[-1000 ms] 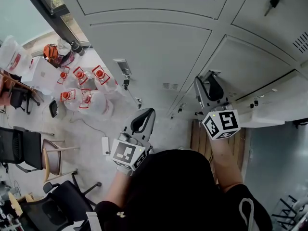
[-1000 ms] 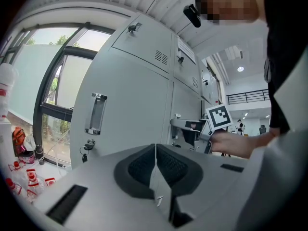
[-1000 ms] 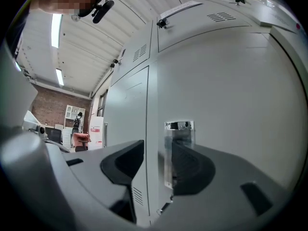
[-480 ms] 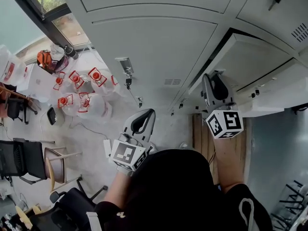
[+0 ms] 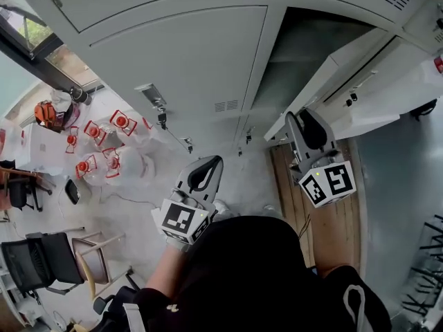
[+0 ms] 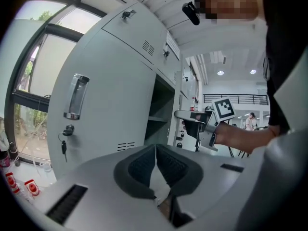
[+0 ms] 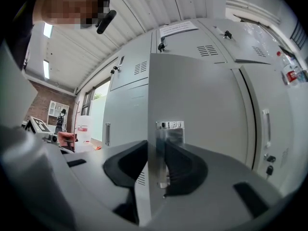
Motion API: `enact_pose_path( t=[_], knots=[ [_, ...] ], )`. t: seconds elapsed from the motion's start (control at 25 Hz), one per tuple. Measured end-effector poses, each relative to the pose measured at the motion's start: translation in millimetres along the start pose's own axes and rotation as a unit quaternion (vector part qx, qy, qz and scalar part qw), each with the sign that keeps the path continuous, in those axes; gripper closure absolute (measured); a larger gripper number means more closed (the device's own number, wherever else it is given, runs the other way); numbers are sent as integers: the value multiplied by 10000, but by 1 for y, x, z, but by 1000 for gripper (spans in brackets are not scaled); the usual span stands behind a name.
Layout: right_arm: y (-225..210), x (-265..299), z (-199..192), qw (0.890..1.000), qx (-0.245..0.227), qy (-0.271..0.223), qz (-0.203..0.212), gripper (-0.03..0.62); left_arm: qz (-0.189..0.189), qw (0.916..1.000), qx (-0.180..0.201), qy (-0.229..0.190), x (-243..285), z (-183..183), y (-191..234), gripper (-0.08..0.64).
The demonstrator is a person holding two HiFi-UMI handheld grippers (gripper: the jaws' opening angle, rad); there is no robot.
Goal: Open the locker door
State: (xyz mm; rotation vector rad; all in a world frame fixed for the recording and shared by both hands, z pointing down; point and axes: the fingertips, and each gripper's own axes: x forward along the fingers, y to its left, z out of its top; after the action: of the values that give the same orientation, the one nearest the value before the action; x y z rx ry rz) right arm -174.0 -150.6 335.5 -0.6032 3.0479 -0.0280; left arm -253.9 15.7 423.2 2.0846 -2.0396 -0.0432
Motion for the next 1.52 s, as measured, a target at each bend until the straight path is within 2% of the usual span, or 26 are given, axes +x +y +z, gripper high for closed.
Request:
enact_pose_path(
  t=[0.28,0.44,0.68,0.96,1.24,1.52],
  knots=[
    [-13,-58,2,9999,127,-49,61,456,-501,9986,75,137,26,-7,-52,534],
    [-26,-90,2,9998,169,-56,-38,448,-746,9970,54,186,39,-11,-89,534],
    [-50,-138,3,9990,104,-126,-407,476,-1100,9935,101,256,59,-15,-134,534],
    [-97,-188,5,9942,148,-175,-1049,512,-1465,9885,182,314,86,-16,-178,534],
    [-144,-218,6,9872,161,-246,-1568,514,-1818,9820,298,409,111,-18,-212,534],
    [-186,-236,7,9803,205,-322,-1938,532,-2006,9778,419,447,131,-14,-234,534]
  ],
)
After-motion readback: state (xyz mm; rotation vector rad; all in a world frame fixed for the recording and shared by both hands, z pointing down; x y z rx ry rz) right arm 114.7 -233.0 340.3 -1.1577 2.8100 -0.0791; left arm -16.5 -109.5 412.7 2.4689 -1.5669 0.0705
